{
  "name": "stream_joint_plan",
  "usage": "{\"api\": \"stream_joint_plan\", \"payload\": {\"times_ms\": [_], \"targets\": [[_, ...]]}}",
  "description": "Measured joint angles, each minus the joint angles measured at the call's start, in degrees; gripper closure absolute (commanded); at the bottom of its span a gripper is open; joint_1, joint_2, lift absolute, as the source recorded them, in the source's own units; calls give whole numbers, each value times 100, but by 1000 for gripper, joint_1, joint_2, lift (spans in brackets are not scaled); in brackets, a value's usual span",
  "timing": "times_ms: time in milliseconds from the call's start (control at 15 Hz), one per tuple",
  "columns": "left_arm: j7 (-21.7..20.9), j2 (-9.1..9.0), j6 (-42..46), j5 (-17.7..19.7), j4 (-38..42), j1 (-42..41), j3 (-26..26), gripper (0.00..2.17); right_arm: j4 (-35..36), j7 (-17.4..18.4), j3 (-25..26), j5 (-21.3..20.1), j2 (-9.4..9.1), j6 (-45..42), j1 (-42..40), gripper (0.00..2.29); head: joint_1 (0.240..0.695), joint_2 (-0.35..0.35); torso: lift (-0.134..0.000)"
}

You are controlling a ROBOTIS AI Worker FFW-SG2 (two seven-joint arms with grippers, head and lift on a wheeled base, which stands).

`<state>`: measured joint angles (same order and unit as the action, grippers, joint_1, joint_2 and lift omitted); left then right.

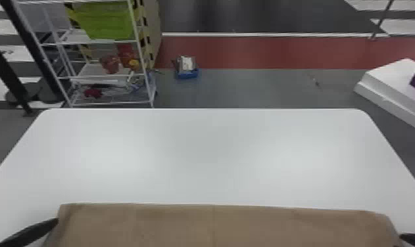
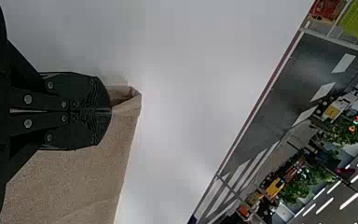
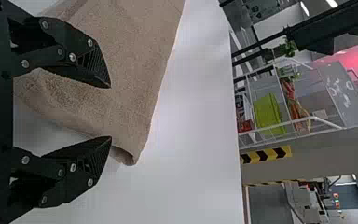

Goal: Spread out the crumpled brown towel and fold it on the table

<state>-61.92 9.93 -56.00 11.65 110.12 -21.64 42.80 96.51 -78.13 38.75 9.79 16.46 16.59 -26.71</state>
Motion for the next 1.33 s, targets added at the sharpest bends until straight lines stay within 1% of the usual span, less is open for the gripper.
{"api": "stream_joint_plan", "payload": {"times_ms": [67,133,200,467,733,867,933,1000,1133,1200,1267,1333], "targets": [[-19,0,2,6,13,-9,12,1538,-16,0,27,-26,2,-6,0,691,695,13,-124],[-40,0,1,16,29,-23,39,1538,-46,0,84,-34,7,-30,-1,626,695,8,-124],[-48,0,0,31,39,-35,64,1538,-70,0,159,-3,14,-58,-1,417,695,0,-124],[-57,-14,31,48,44,-78,92,1538,-111,0,260,87,10,-114,2,431,695,-18,-124],[-66,-18,80,51,82,-141,83,1538,-216,0,57,-22,-6,-133,101,464,695,4,-124],[-75,-18,91,66,106,-171,96,1538,-273,0,-26,-100,-35,-157,188,549,695,14,-124],[-76,-18,98,76,115,-184,108,1538,-286,0,-64,-137,-43,-156,222,694,695,20,-124],[-82,-18,108,92,121,-196,119,1538,-297,0,-88,-165,-46,-138,251,768,695,25,-124],[-85,-18,117,118,123,-213,136,1538,-307,0,-105,-208,-37,-70,283,809,695,28,-124],[-85,-18,119,124,126,-216,140,1538,-313,0,-107,-227,-22,-26,296,981,695,27,-124],[-84,-18,119,127,133,-217,141,1538,-325,0,-107,-235,-7,4,305,1099,695,25,-124],[-84,-18,119,127,145,-219,142,1538,-346,0,-106,-233,15,27,312,1413,695,23,-124]]}}
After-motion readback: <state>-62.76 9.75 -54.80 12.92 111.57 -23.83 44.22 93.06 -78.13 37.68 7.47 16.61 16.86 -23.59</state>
